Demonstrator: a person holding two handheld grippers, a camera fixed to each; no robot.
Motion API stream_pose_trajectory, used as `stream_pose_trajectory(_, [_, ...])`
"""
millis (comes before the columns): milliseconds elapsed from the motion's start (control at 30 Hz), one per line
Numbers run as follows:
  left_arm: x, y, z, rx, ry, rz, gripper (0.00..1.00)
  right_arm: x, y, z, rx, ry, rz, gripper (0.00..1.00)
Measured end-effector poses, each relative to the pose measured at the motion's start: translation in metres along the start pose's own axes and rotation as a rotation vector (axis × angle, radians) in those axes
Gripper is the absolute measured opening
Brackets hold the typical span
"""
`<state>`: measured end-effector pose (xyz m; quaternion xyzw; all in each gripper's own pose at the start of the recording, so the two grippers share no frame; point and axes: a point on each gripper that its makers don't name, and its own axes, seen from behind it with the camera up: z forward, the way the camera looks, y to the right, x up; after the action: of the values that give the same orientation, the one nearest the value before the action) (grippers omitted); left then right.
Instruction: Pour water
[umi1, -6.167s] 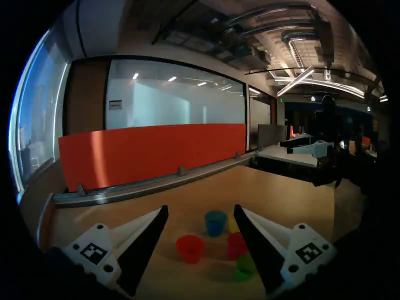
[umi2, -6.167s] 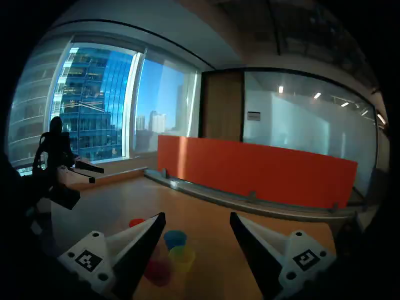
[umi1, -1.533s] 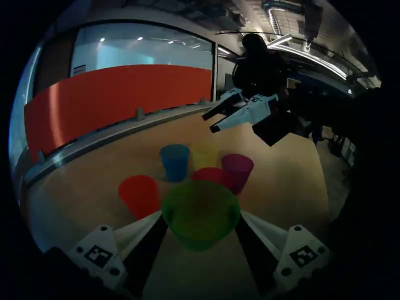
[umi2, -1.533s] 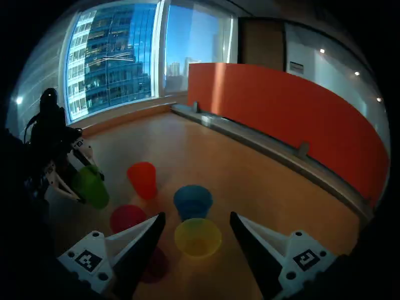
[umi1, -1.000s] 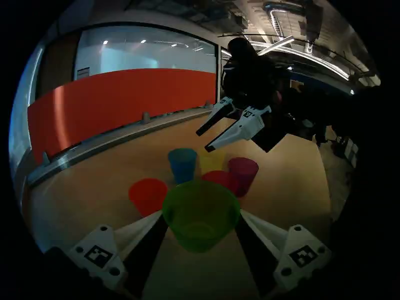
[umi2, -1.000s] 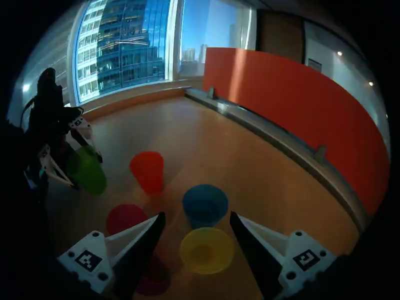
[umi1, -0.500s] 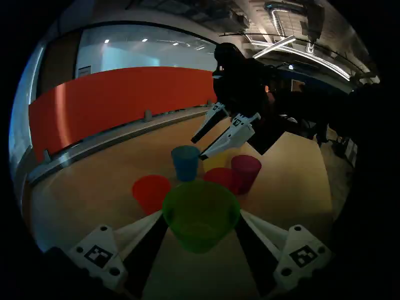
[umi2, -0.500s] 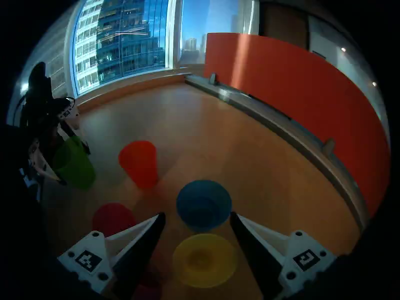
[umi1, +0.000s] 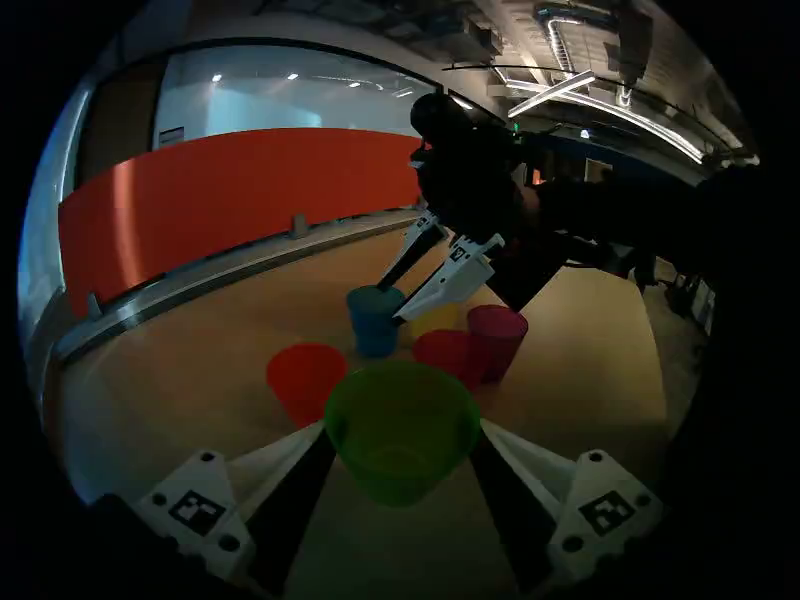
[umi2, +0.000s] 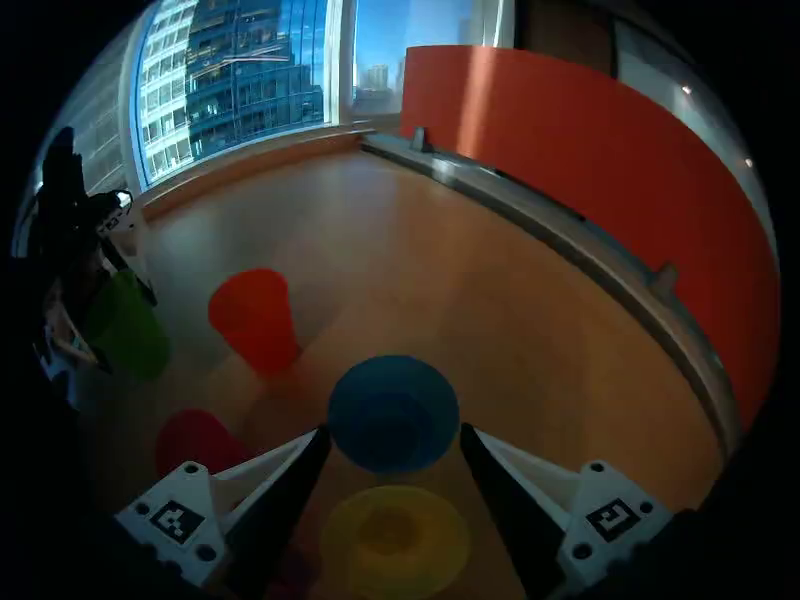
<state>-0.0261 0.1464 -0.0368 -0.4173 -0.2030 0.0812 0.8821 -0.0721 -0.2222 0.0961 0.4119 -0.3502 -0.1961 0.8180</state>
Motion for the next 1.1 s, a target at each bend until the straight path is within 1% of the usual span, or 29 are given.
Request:
stream_pose_trajectory(433, [-0.003, 0.002, -0.001, -0.005, -0.002, -0.003, 0.87, 0.001, -0.004, 0.014, 0.013, -0.016, -0.001, 1.00])
stream_pose_trajectory(500, [-0.003, 0.003, -0.001, -0.005, -0.002, -0.002, 0.87, 0.000, -0.004, 0.015, 0.010, -0.018, -0.006, 0.92])
stream_pose_trajectory(533, [-0.004, 0.003, -0.001, -0.005, -0.002, -0.002, 0.87, 0.000, -0.003, 0.015, 0.008, -0.017, -0.009, 0.91])
stream_pose_trajectory(700, [-0.005, 0.003, -0.001, -0.005, -0.001, -0.005, 0.87, 0.000, -0.005, 0.014, 0.011, -0.008, -0.010, 0.91])
stream_pose_trajectory(900, [-0.002, 0.004, -0.003, -0.007, 0.006, -0.010, 0.87, 0.002, -0.007, 0.012, 0.006, 0.018, -0.005, 0.90])
stream_pose_trajectory(1100, [0.002, 0.001, -0.005, 0.003, 0.013, -0.008, 0.87, 0.017, -0.011, 0.001, 0.011, 0.080, 0.018, 0.90])
